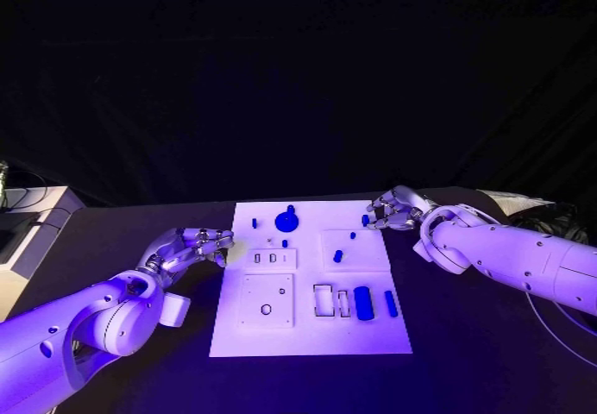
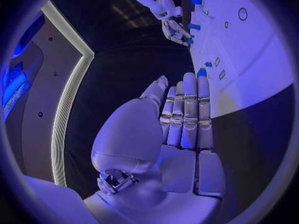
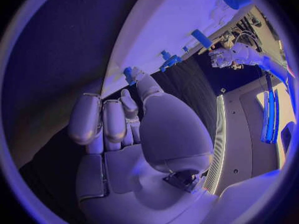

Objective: Assemble the parts on the task board

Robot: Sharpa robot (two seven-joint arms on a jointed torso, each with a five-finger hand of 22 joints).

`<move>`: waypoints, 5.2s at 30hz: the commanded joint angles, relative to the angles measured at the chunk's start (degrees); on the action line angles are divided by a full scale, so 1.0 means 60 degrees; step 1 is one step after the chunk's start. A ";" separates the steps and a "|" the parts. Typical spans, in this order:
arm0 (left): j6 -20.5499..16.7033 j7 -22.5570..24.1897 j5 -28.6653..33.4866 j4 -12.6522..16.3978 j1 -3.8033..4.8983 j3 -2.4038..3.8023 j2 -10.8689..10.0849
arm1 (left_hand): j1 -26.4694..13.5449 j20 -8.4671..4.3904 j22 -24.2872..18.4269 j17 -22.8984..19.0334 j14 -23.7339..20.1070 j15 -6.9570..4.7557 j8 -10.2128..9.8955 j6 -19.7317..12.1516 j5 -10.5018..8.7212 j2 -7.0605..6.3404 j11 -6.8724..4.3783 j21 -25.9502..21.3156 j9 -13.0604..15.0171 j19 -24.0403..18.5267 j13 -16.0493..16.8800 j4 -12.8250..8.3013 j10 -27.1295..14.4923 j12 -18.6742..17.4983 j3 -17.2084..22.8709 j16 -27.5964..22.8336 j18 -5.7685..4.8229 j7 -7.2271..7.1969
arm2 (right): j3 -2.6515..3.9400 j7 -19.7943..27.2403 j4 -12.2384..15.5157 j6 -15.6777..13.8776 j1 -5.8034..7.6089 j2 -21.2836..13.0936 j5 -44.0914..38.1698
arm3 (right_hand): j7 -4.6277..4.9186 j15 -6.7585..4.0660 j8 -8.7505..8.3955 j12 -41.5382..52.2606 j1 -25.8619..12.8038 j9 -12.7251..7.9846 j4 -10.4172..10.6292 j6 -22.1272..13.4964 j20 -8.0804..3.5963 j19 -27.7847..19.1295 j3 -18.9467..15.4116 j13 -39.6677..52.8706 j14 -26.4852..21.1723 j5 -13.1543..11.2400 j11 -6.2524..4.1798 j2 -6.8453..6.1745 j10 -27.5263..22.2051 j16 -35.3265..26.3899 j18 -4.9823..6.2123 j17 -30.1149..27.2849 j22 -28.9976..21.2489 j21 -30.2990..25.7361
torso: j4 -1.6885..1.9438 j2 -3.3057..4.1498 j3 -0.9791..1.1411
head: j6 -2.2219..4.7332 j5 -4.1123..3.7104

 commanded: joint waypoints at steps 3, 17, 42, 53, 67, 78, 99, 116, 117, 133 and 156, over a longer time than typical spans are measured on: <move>0.0032 0.0119 -0.0025 0.0024 -0.0005 0.0009 0.0002 | -0.0091 0.0008 -0.0008 -0.0010 -0.0070 0.0025 -0.0035 0.0002 0.0013 -0.0026 -0.0009 0.0064 -0.0005 -0.0058 0.0009 -0.0014 -0.0058 0.0014 0.0046 0.0051 0.0029 -0.0013 | 0.0001 -0.0131 -0.0068 0.0209 -0.0007 0.0065 -0.0227 | -0.0004 -0.0010 -0.0016 0.0078 0.0056 0.0008 -0.0091 -0.0016 -0.0070 0.0414 0.0072 0.0026 0.0042 0.0066 -0.0036 0.0057 0.0082 0.0074 0.0075 0.0037 0.1416 0.0048 | -0.0002 0.0000 -0.0005 | -0.0009 0.0007; 0.0033 0.0107 -0.0025 0.0024 -0.0005 0.0010 -0.0007 | -0.0091 0.0008 -0.0008 -0.0010 -0.0070 0.0025 -0.0035 0.0002 0.0013 -0.0026 -0.0009 0.0064 -0.0005 -0.0058 0.0009 -0.0014 -0.0058 0.0014 0.0046 0.0051 0.0029 -0.0013 | 0.0000 -0.0157 -0.0140 0.0357 -0.0008 0.0185 -0.0259 | -0.0029 -0.0027 -0.0019 0.0101 -0.0065 0.0008 -0.0334 0.0098 -0.0088 0.0412 0.0388 0.0056 0.0049 -0.0001 -0.0062 0.0218 0.0117 0.0066 0.0063 0.0075 0.1420 0.0076 | -0.0005 0.0007 -0.0006 | -0.0016 0.0024; 0.0017 0.0079 -0.0025 0.0024 -0.0005 0.0012 -0.0024 | -0.0102 0.0016 -0.0012 -0.0015 -0.0077 0.0029 -0.0036 -0.0010 0.0013 -0.0019 -0.0003 0.0082 -0.0005 -0.0066 0.0010 -0.0033 -0.0075 0.0017 0.0064 0.0070 0.0039 0.0000 | -0.0002 -0.0208 -0.0141 0.0534 -0.0007 0.0270 -0.0375 | -0.0238 -0.0134 0.0045 0.0268 -0.0186 0.0013 -0.0452 0.0656 -0.0172 0.0416 0.0740 0.0245 0.0067 -0.0003 -0.0196 0.0546 0.0312 0.0081 0.0022 0.0135 0.1436 0.0171 | -0.0003 0.0017 -0.0005 | -0.0053 0.0059; 0.0008 0.0073 -0.0025 0.0017 -0.0005 0.0013 -0.0035 | -0.0102 0.0016 -0.0012 -0.0015 -0.0077 0.0029 -0.0036 -0.0010 0.0013 -0.0019 -0.0003 0.0082 -0.0005 -0.0066 0.0010 -0.0033 -0.0075 0.0017 0.0064 0.0070 0.0039 0.0000 | -0.0002 -0.0263 -0.0125 0.0186 -0.0007 0.0261 -0.0378 | -0.0471 -0.0275 0.0137 0.0302 -0.0337 0.0023 -0.0375 0.1118 -0.0310 0.0422 0.1168 0.0375 0.0083 -0.0256 -0.0347 0.0926 0.0477 0.0052 -0.0044 0.0154 0.1441 0.0210 | -0.0003 0.0019 -0.0009 | -0.0056 0.0067; -0.0003 0.0069 -0.0025 0.0008 -0.0005 0.0013 -0.0046 | -0.0102 0.0016 -0.0012 -0.0015 -0.0077 0.0029 -0.0036 -0.0010 0.0013 -0.0019 -0.0003 0.0082 -0.0005 -0.0066 0.0010 -0.0033 -0.0075 0.0017 0.0064 0.0070 0.0039 0.0000 | 0.0009 -0.1125 0.0587 -0.1256 0.0029 0.0154 0.0132 | -0.0505 -0.0306 0.0121 0.0330 -0.0384 0.0025 -0.0289 0.1191 -0.0376 0.0443 0.1137 0.0535 0.0101 -0.0090 -0.0390 0.1005 0.0613 0.0030 -0.0063 0.0163 0.1422 0.0141 | -0.0006 0.0008 -0.0016 | -0.0041 0.0195; -0.0022 0.0063 -0.0025 0.0043 -0.0004 0.0013 -0.0059 | -0.0102 0.0016 -0.0012 -0.0015 -0.0077 0.0029 -0.0036 -0.0010 0.0013 -0.0019 -0.0003 0.0082 -0.0005 -0.0066 0.0010 -0.0033 -0.0075 0.0017 0.0064 0.0070 0.0039 0.0000 | 0.0026 -0.2300 0.2133 -0.1682 0.0352 0.0136 -0.0134 | -0.0493 -0.0297 0.0107 0.0328 -0.0427 0.0024 -0.0301 0.1198 -0.0368 0.0459 0.1095 0.0575 0.0107 -0.0103 -0.0384 0.0937 0.0634 0.0035 -0.0057 0.0171 0.1426 0.0148 | -0.0069 -0.0036 -0.0110 | -0.0069 0.0247; -0.0008 0.0012 -0.0025 0.0105 -0.0003 0.0013 -0.0055 | -0.0122 0.0021 -0.0019 -0.0023 -0.0080 0.0031 -0.0035 -0.0014 0.0013 -0.0023 -0.0002 0.0088 -0.0005 -0.0073 0.0010 -0.0027 -0.0076 0.0018 0.0066 0.0073 0.0040 -0.0002 | -0.0185 -0.4604 0.3643 -0.2002 -0.0074 0.1504 -0.2069 | -0.0489 -0.0298 0.0098 0.0267 -0.0496 0.0023 -0.0300 0.1205 -0.0365 0.0460 0.1090 0.0580 0.0099 -0.0035 -0.0386 0.0875 0.0633 -0.0057 -0.0027 0.0049 0.1392 -0.0011 | -0.0045 -0.0035 -0.0150 | -0.0179 0.0508; 0.0017 0.0006 -0.0025 0.0084 -0.0003 0.0014 -0.0041 | -0.0122 0.0021 -0.0019 -0.0023 -0.0080 0.0031 -0.0035 -0.0014 0.0013 -0.0023 -0.0002 0.0088 -0.0005 -0.0073 0.0010 -0.0027 -0.0076 0.0018 0.0066 0.0073 0.0040 -0.0002 | -0.0219 -0.5003 0.3604 -0.1629 -0.0286 0.1965 -0.2654 | -0.0498 -0.0296 0.0107 0.0254 -0.0582 0.0024 -0.0272 0.1233 -0.0363 0.0476 0.1035 0.0585 0.0113 -0.0111 -0.0389 0.0775 0.0638 -0.0036 -0.0029 0.0036 0.1399 -0.0003 | -0.0063 -0.0048 -0.0150 | -0.0257 0.0489; 0.0019 0.0006 -0.0025 0.0083 -0.0003 0.0014 -0.0039 | -0.0122 0.0021 -0.0019 -0.0023 -0.0080 0.0031 -0.0035 -0.0014 0.0013 -0.0023 -0.0002 0.0088 -0.0005 -0.0073 0.0010 -0.0027 -0.0076 0.0018 0.0066 0.0073 0.0040 -0.0002 | -0.0221 -0.5015 0.3583 -0.1621 -0.0292 0.1984 -0.2683 | -0.0498 -0.0296 0.0107 0.0254 -0.0582 0.0024 -0.0272 0.1233 -0.0363 0.0476 0.1035 0.0585 0.0113 -0.0111 -0.0389 0.0775 0.0638 -0.0036 -0.0029 0.0036 0.1399 -0.0003 | -0.0059 -0.0049 -0.0149 | -0.0260 0.0485; 0.0006 0.0005 -0.0025 0.0084 -0.0004 0.0014 -0.0093 | -0.0122 0.0021 -0.0019 -0.0023 -0.0080 0.0031 -0.0035 -0.0014 0.0013 -0.0023 -0.0002 0.0088 -0.0005 -0.0073 0.0010 -0.0027 -0.0076 0.0018 0.0066 0.0073 0.0040 -0.0002 | -0.0265 -0.5220 0.3228 -0.1432 -0.0428 0.2189 -0.2946 | -0.0486 -0.0288 0.0093 0.0224 -0.0613 0.0021 -0.0225 0.1202 -0.0360 0.0479 0.0989 0.0573 0.0108 -0.0124 -0.0384 0.0721 0.0611 -0.0024 -0.0029 0.0027 0.1399 -0.0008 | -0.0007 -0.0029 -0.0176 | -0.0333 0.0434; 0.0014 0.0005 -0.0025 0.0077 -0.0004 0.0014 -0.0076 | -0.0120 0.0025 -0.0041 -0.0035 -0.0087 0.0035 -0.0035 -0.0023 0.0010 -0.0027 0.0001 0.0081 -0.0005 -0.0073 0.0010 -0.0009 -0.0087 0.0018 0.0062 0.0071 0.0038 -0.0002 | -0.0274 -0.5225 0.3075 -0.1302 -0.0485 0.2242 -0.3013 | -0.0397 -0.0239 0.0047 0.0160 -0.0643 0.0018 0.0008 0.0995 -0.0316 0.0480 0.0866 0.0513 0.0092 -0.0151 -0.0318 0.0473 0.0527 -0.0003 -0.0010 -0.0006 0.1397 -0.0045 | -0.0015 -0.0032 -0.0178 | -0.0380 0.0480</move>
